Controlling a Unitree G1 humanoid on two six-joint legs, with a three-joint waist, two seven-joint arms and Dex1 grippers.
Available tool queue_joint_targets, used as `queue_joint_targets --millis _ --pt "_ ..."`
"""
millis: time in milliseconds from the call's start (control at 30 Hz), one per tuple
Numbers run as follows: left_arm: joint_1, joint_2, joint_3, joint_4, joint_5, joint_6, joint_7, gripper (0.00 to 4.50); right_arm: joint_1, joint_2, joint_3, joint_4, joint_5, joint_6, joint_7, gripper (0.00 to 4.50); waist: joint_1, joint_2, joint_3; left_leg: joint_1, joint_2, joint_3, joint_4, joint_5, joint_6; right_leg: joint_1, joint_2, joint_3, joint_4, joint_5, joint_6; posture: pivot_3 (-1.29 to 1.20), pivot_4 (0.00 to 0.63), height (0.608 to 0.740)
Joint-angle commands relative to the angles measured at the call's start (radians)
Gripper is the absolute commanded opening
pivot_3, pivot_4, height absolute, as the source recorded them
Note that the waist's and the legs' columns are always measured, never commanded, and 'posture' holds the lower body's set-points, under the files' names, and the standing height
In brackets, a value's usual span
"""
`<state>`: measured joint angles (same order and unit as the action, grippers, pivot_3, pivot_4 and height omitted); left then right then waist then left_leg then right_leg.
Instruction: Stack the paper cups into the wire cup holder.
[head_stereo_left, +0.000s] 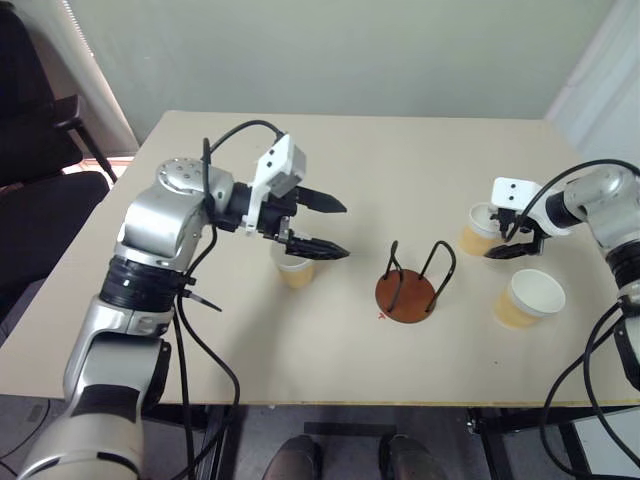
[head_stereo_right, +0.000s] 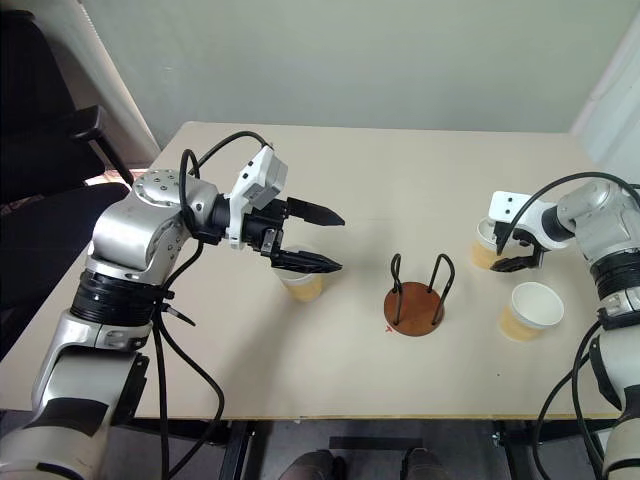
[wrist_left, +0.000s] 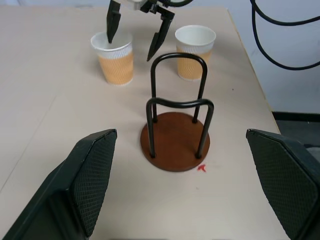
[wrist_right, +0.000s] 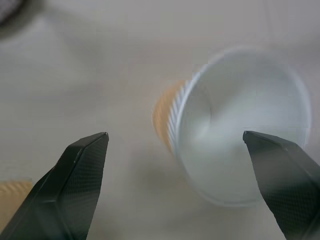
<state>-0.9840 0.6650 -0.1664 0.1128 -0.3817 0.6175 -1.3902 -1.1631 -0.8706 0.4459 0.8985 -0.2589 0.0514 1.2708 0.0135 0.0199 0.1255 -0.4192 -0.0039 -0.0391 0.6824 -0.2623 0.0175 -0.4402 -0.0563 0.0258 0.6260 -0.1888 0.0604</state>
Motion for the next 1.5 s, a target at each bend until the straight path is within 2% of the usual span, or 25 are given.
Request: queue_joint_targets --millis 33,100,133,367,400,533,700,833,967,1067,1200,1500 --pt "-0.006 0.015 0.013 -0.034 -0.002 -0.019 0.0 4.5 -0.048 0.019 -0.011 0.062 -0.039 -0.055 -0.02 3.86 0.0 0.0 0.0 0.0 0.0 0.0 0.0 0.0 0.0 0.0 0.0 0.0 0.0 0.0 0.0 0.0 0.15 0.74" --pt "-0.003 0.017 0.012 -0.038 -0.002 -0.019 0.001 4.5 -0.055 0.03 -0.02 0.079 -0.048 -0.069 -0.013 3.26 0.0 0.0 0.0 0.0 0.0 0.0 0.0 0.0 -0.001 0.0 0.0 0.0 0.001 0.0 -0.001 0.0 0.15 0.74" --pt "-0.001 0.019 0.011 -0.039 -0.002 -0.019 0.002 4.5 -0.057 0.032 -0.024 0.082 -0.05 -0.074 -0.008 2.8 0.0 0.0 0.0 0.0 0.0 0.0 0.0 0.001 -0.001 0.0 0.0 0.0 0.001 0.001 -0.001 0.0 0.15 0.74" --pt "-0.005 0.034 0.003 -0.03 0.006 -0.034 -0.011 4.5 -0.043 0.017 -0.046 0.048 -0.044 -0.086 0.044 0.29 0.0 0.0 0.0 0.0 0.0 0.0 -0.001 0.0 -0.001 0.0 0.0 0.0 0.001 0.0 -0.002 0.0 0.15 0.74" --pt "-0.006 0.038 0.0 -0.026 0.008 -0.04 -0.018 4.5 -0.037 0.009 -0.051 0.031 -0.037 -0.084 0.06 0.04 0.0 0.0 0.0 0.0 0.0 0.0 -0.001 0.0 -0.002 0.0 0.0 0.0 0.001 0.0 -0.002 0.0 0.15 0.74" --pt "-0.003 0.054 -0.004 -0.02 0.014 -0.053 -0.044 4.5 -0.022 -0.027 -0.094 -0.072 0.005 -0.052 0.139 0.04 0.0 0.0 0.0 0.0 0.0 0.0 -0.001 0.0 -0.002 0.0 0.0 0.0 0.001 0.0 -0.002 0.0 0.15 0.74" --pt "0.019 0.089 -0.026 -0.033 0.031 -0.084 -0.096 4.5 -0.032 -0.123 -0.193 -0.46 0.157 0.131 0.322 0.04 -0.003 0.002 0.001 -0.001 0.0 0.0 -0.003 0.0 -0.003 0.0 0.0 0.0 0.001 0.0 -0.003 0.0 0.15 0.74" --pt "0.037 0.095 -0.051 -0.044 0.048 -0.123 -0.117 4.5 -0.058 -0.244 -0.143 -0.843 0.395 0.343 0.344 0.04 -0.003 0.002 0.001 -0.001 0.001 -0.001 -0.003 -0.001 -0.004 -0.001 0.001 -0.001 0.0 -0.003 -0.006 0.0 0.15 0.74" --pt "0.038 0.088 -0.068 -0.043 0.052 -0.138 -0.131 4.5 -0.1 -0.296 -0.089 -1.052 0.544 0.478 0.344 0.04 -0.006 0.002 0.001 -0.001 0.001 -0.002 -0.003 -0.002 -0.005 -0.001 0.001 -0.002 -0.001 -0.006 -0.008 0.0 0.15 0.74" --pt "0.026 0.079 -0.078 -0.028 0.059 -0.148 -0.137 4.5 -0.112 -0.327 -0.027 -1.1 0.577 0.471 0.344 0.04 -0.006 0.001 0.001 0.0 0.001 -0.003 -0.001 -0.001 -0.005 0.0 0.001 -0.002 0.001 -0.006 -0.008 0.0 0.15 0.74" --pt "0.017 0.074 -0.084 -0.019 0.07 -0.16 -0.144 4.5 -0.129 -0.329 0.052 -1.077 0.547 0.406 0.344 0.04 -0.007 0.002 0.001 0.0 0.001 -0.003 0.0 0.0 -0.003 0.0 0.001 -0.001 0.001 -0.005 -0.009 0.0 0.15 0.74" --pt "0.024 0.075 -0.075 -0.022 0.078 -0.161 -0.138 4.5 -0.105 -0.314 0.095 -1.044 0.507 0.329 0.344 0.04 -0.007 0.002 0.001 0.0 0.001 -0.003 -0.001 0.0 -0.003 -0.001 0.001 -0.002 0.002 -0.005 -0.009 0.0 0.15 0.74"
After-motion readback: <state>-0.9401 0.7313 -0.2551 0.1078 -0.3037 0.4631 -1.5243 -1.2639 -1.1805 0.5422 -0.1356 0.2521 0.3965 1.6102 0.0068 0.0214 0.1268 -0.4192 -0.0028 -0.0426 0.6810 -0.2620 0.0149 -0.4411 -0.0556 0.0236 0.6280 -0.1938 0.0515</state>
